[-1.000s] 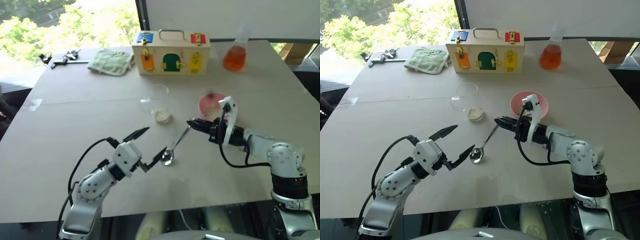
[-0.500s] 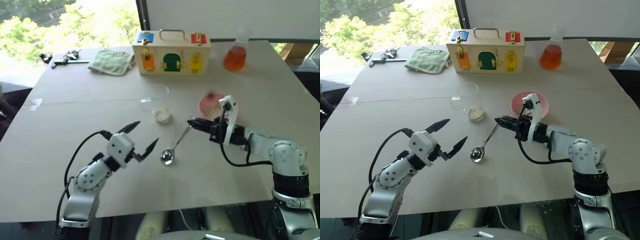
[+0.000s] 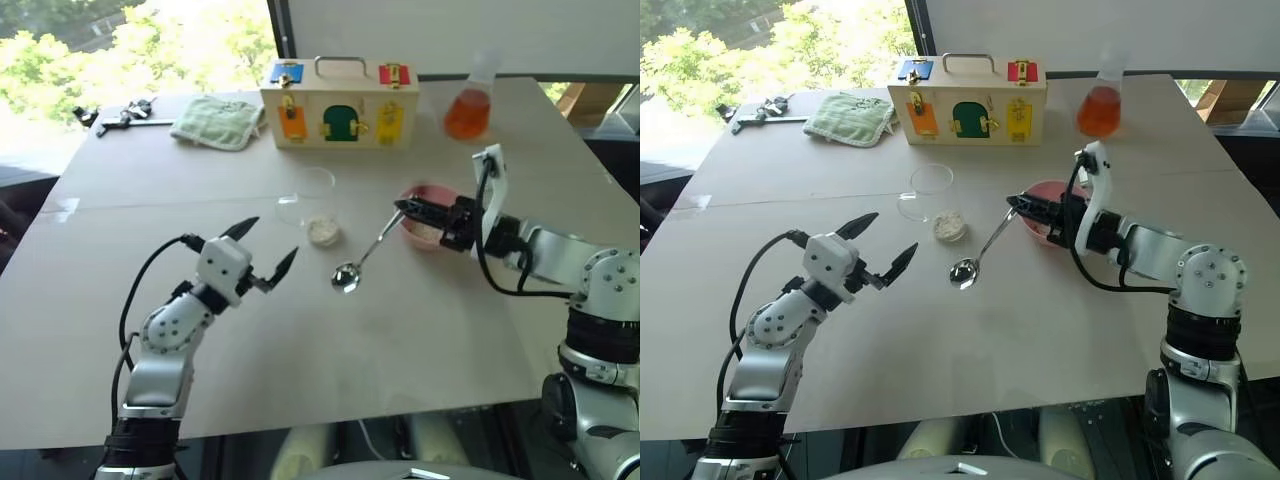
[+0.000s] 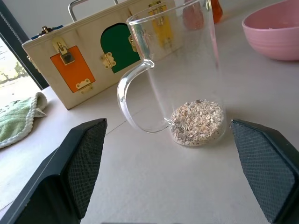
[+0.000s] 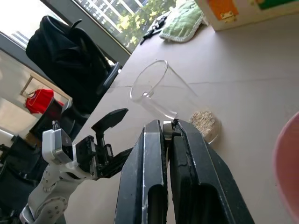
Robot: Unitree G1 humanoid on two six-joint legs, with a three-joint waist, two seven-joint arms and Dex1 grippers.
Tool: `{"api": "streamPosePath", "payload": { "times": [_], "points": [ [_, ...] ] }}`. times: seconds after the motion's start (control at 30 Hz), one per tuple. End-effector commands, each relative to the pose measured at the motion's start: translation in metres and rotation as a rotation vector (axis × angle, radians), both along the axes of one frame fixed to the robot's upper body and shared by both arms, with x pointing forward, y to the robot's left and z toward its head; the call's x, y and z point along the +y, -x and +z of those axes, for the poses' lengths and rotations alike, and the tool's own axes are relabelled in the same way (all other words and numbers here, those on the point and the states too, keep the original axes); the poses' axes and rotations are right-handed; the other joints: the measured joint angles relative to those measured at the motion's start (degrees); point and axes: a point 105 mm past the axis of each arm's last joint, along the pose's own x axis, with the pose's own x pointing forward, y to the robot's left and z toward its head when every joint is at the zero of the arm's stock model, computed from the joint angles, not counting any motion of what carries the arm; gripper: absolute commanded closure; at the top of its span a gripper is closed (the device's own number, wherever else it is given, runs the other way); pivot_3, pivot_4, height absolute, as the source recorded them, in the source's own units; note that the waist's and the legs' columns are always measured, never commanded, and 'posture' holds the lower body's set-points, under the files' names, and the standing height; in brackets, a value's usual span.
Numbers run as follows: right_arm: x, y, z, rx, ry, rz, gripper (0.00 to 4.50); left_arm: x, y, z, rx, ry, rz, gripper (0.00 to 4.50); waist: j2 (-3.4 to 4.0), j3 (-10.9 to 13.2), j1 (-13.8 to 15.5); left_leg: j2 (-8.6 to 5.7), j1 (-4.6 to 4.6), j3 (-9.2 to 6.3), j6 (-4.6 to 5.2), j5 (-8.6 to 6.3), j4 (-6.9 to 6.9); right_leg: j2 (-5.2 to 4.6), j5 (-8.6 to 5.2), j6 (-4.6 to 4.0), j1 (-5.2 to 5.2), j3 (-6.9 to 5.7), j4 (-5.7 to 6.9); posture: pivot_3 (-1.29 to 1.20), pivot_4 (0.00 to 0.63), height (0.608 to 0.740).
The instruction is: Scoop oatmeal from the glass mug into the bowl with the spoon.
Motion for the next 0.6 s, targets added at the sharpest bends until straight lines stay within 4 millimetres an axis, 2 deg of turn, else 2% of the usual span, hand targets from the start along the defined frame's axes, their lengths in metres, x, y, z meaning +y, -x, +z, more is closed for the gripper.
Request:
{"api": "streamPosePath", "payload": {
  "times": [0.03,0.27,0.6],
  "points": [
    [-0.009,-0.003,0.04,-0.114,-0.036,-0.03,4.31,0.006,-0.008,0.01,-0.037,0.013,0.029,0.03,0.0,0.0,-0.19,0.0,0.0,0.0,0.0,0.0,0.0,0.0,0.0,0.0,0.0,0.0,0.01,0.0,0.15,0.74],
    [-0.001,-0.021,0.079,-0.171,-0.057,-0.091,4.31,0.006,-0.032,0.009,-0.028,0.052,0.065,0.03,-0.01,-0.01,-0.45,0.02,-0.01,0.03,0.0,0.0,-0.01,0.01,0.0,0.0,-0.03,0.05,0.0,0.0,0.15,0.74],
    [0.007,-0.03,0.096,-0.216,-0.086,-0.138,4.31,0.002,-0.059,0.023,-0.052,0.159,0.093,0.03,-0.02,-0.01,-0.52,-0.01,-0.17,0.05,0.0,0.01,0.04,0.0,0.0,0.01,-0.16,0.06,0.04,0.0,0.15,0.74]
  ]
}}
